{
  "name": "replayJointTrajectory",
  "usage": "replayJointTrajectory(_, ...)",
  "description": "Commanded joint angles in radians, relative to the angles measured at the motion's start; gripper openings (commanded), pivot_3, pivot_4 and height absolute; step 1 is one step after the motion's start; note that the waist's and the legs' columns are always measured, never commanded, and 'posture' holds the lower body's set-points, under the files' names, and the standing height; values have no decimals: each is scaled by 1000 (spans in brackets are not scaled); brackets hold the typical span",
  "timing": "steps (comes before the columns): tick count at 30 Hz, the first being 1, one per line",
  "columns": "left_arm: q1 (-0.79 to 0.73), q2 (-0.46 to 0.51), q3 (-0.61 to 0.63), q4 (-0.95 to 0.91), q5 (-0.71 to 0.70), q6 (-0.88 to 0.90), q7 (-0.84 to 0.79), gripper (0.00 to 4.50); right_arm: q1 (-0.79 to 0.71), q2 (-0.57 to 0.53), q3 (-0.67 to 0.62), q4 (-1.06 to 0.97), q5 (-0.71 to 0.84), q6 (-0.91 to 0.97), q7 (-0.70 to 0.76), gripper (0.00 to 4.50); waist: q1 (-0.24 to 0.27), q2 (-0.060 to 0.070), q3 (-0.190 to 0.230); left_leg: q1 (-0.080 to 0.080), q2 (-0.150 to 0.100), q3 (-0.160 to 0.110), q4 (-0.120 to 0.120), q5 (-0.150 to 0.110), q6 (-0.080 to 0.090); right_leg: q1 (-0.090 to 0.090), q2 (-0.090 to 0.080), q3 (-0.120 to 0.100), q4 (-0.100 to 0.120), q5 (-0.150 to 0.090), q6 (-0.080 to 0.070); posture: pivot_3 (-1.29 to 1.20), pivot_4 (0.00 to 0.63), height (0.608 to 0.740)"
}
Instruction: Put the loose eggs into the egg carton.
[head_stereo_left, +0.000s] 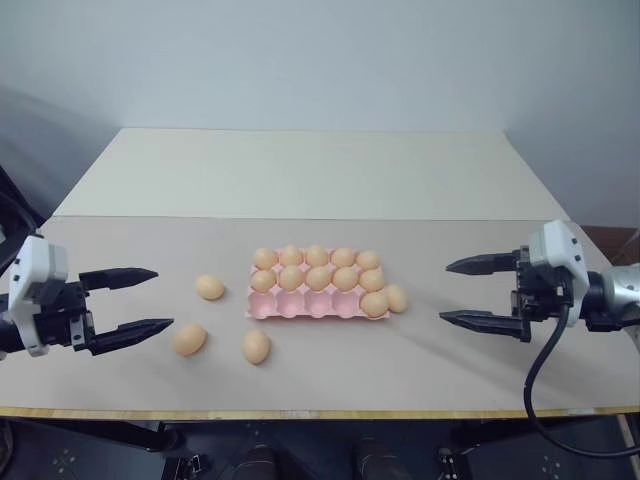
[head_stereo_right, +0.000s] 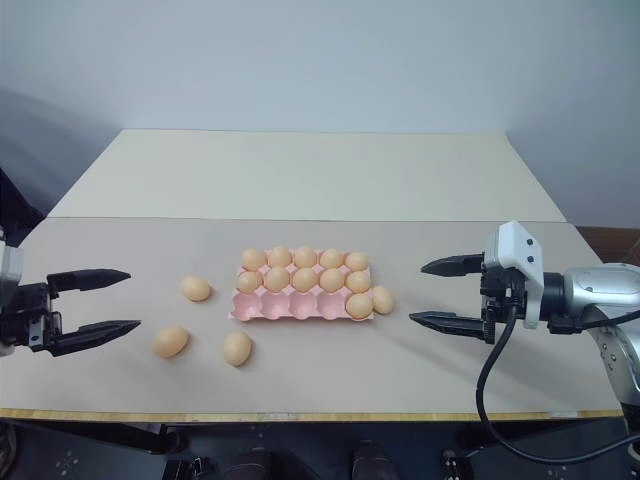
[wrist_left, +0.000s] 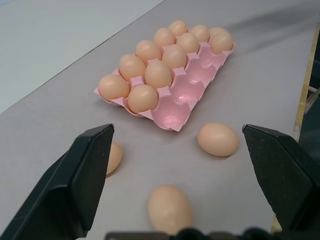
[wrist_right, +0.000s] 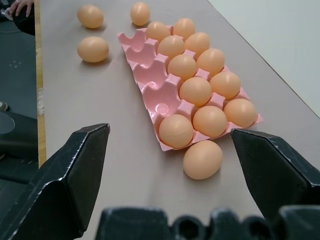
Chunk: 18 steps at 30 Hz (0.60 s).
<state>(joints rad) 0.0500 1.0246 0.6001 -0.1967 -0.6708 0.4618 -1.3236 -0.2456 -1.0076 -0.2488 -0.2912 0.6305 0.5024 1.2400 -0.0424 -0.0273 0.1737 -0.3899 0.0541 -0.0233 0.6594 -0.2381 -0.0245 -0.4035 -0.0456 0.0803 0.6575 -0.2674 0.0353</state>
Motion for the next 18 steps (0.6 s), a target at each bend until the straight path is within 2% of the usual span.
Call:
replayJointTrajectory(1,-38,-1,-4,-2,-26,28,40,4476,-1,-1,-27,-18,12,-16,0,4500,0,0,0,0,0,0,0,0,0,0,0,0,0,0,0,0,150,740)
replayJointTrajectory(10,-47,11,3,-18,-42,40,26,4476,9,0,-30,-24,14,-16,-2,4500,0,0,0,0,0,0,0,0,0,0,0,0,0,0,0,0,150,740)
replayJointTrajectory(18,-94,-1,-59,-74,-86,47,16,4476,-22,-10,23,41,-59,-81,26,4500,0,0,0,0,0,0,0,0,0,0,0,0,0,0,0,0,150,740)
